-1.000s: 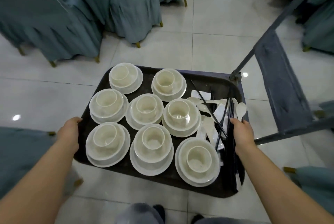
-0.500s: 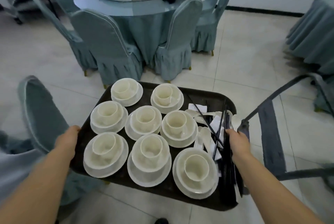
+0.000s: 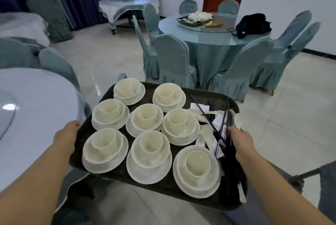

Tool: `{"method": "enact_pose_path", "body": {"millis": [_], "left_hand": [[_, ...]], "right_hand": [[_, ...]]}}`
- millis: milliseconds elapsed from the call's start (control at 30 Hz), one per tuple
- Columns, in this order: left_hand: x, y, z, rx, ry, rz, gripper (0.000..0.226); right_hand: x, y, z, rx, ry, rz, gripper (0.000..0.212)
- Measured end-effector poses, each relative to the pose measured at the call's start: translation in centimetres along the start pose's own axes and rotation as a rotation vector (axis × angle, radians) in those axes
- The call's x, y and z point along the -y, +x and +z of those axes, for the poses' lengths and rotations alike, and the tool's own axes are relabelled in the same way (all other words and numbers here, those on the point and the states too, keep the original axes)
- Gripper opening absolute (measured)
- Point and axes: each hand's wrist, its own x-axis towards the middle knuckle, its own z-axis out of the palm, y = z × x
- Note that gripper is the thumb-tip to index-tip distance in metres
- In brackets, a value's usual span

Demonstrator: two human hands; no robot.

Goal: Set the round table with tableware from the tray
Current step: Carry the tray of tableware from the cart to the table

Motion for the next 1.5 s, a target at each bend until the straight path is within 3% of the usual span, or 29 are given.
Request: {"method": "enact_pose_path", "body": {"millis": [300, 500, 700, 833, 1100, 1500], "left_hand": [[2.1, 3.9, -16.7, -0.223, -0.17, -0.147, 0.071], [3.6, 7.7, -28.6, -0.336, -0.232, -0.185, 0.068], [5.3, 11.9, -39.9, -0.422, -0.275, -0.221, 0.067], [6.7, 14.1, -46.4, -0.475, -0.31, -0.25, 0.066], [9.9, 16.3, -54.3, -0.581, -0.344, -0.296, 0.07], [11.6, 21.4, -55.9, -0.77, -0.365, -0.382, 0.06]], "right_hand": [[1.2, -8.3, 13.6, 0.22, -0.135, -0.071, 0.04], [0.0, -15.5, 24.1, 0.335, -0.192, -0.105, 0.031], [-3.2, -22.3, 34.8, 0.44, -0.241, -0.104, 0.045], [-5.1, -27.0, 40.8, 0.485, -0.27, -0.104, 0.043], [-6.7, -32.7, 50.1, 0.602, -0.345, -0.117, 0.02], [-6.9, -31.2, 68.6, 0.868, -0.534, -0.233, 0.022]]}}
